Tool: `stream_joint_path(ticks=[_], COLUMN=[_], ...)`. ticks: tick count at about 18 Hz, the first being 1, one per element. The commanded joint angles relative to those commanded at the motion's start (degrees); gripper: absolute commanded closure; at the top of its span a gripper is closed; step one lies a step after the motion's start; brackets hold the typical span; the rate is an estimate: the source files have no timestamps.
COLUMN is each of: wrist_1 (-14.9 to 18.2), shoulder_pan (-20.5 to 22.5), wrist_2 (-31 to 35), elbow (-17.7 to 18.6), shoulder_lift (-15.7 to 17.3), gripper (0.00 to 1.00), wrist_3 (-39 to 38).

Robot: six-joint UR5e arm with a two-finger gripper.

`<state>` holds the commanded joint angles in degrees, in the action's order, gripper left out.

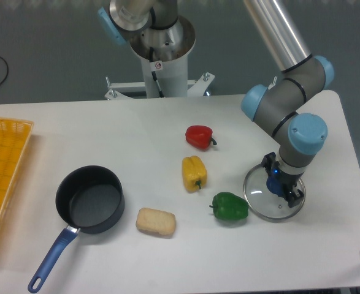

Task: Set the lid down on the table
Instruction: 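Hold the lid on the table and open the gripper off the knob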

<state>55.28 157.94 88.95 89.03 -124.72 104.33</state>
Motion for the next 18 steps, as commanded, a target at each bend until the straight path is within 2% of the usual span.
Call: stream_joint_path(ticks=[14,18], wrist_1=[-0.8,-0.8], shoulder_pan=[0.1,0.0], wrist_2=[0.0,0.0], elbow=[0.2,0.2], shoulder_lift=[-0.4,-0.4], gripper=[0.45,0.37], wrist_3=[-0.1,0.1])
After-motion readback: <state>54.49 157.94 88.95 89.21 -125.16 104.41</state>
